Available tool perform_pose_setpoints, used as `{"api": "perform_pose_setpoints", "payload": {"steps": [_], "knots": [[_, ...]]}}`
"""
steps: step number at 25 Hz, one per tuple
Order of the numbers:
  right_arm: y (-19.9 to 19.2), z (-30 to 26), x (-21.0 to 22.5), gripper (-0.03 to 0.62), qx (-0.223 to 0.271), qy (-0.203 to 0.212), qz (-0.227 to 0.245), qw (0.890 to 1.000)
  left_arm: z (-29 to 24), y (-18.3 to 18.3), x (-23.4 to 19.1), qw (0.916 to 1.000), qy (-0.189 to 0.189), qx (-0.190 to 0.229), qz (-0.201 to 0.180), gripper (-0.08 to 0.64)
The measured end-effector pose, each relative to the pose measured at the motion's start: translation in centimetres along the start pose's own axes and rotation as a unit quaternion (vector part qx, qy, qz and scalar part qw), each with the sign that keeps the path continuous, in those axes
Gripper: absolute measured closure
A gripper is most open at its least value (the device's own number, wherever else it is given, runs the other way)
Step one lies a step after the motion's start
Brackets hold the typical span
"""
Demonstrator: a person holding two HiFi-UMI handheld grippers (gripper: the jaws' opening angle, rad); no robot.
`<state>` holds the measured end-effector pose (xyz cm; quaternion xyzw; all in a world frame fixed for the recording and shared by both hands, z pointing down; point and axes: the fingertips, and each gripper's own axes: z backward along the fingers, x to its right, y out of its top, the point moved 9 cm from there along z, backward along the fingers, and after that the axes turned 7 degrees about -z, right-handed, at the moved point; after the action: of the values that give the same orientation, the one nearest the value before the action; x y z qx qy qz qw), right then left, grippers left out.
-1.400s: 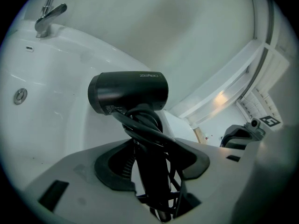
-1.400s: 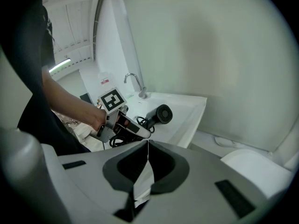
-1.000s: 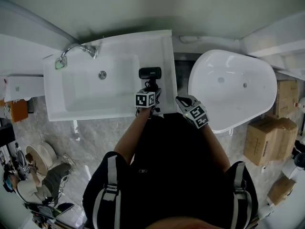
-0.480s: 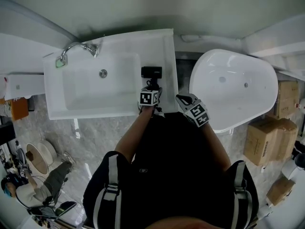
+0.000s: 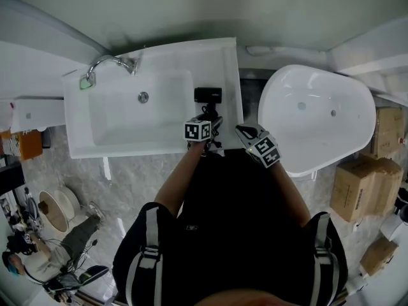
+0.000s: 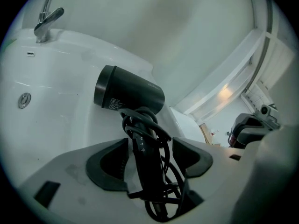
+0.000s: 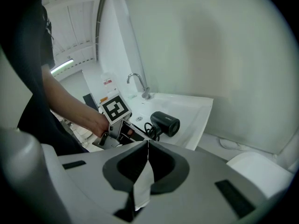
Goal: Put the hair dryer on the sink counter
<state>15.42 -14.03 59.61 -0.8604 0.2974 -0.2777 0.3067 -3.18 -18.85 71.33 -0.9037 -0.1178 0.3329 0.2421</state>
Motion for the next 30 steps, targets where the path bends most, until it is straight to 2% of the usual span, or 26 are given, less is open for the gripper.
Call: {"api": "perform_pose_setpoints", "payload": {"steps": [9, 15, 16, 18, 20, 25, 30], "knots": [[0.4, -0.4, -0.7, 0.532, 0.008, -0.008, 0.005, 1.000, 3.6, 0.0, 0.0, 0.9989, 0.001, 0.034, -0.031, 0.285], [1.3, -0.8, -1.2, 0.532, 0.024, -0.017, 0.009, 1.000, 7.1, -0.1, 0.1, 0.9957, -0.052, 0.068, -0.037, 0.288], [1.4, -0.9, -1.3, 0.532, 0.028, -0.020, 0.010, 0.999, 7.8, -0.1, 0.1, 0.9939, -0.062, 0.080, -0.042, 0.309], [1.3, -1.0, -1.6, 0.532, 0.032, -0.026, 0.010, 0.999, 9.3, -0.1, 0.0, 0.9890, -0.084, 0.111, -0.049, 0.449], [1.4, -1.1, -2.1, 0.532, 0.035, -0.031, 0.007, 0.999, 10.6, -0.2, 0.0, 0.9832, -0.106, 0.137, -0.058, 0.521], [2.0, -1.2, -3.5, 0.532, 0.047, -0.043, 0.010, 0.998, 12.7, -0.4, 0.1, 0.9739, -0.144, 0.146, -0.096, 0.543], [1.3, -1.8, -4.8, 0.534, 0.052, -0.053, 0.006, 0.997, 13.7, -1.3, 0.2, 0.9702, -0.155, 0.130, -0.133, 0.543]]}}
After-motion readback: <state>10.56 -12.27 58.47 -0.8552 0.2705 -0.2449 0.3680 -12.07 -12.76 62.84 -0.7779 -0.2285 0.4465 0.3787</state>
